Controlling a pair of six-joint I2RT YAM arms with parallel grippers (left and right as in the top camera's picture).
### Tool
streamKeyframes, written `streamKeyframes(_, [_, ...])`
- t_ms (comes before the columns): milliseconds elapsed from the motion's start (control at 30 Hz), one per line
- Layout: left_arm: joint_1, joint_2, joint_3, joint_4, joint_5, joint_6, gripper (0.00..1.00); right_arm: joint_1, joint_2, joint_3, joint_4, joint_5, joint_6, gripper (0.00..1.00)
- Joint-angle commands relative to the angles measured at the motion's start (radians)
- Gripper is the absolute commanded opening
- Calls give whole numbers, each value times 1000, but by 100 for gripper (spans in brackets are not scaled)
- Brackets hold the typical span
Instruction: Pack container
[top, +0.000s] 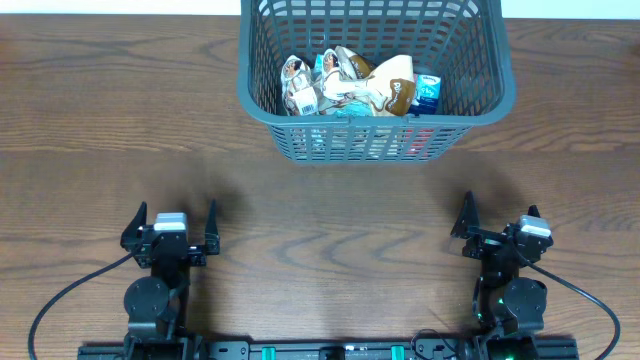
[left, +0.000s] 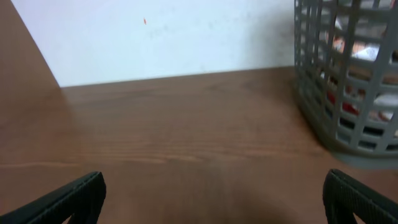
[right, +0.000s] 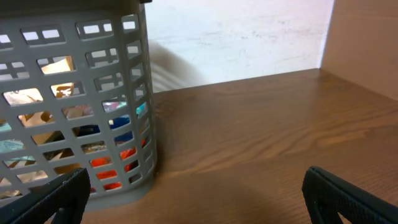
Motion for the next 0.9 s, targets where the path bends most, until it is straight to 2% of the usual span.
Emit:
streamKeyframes(0, [-3, -18, -32, -19, -13, -35, 99, -5, -8, -3, -4, 14, 15, 99])
streamKeyframes(867, [-1, -17, -32, -19, -2, -37, 99, -5, -8, -3, -4, 14, 15, 99])
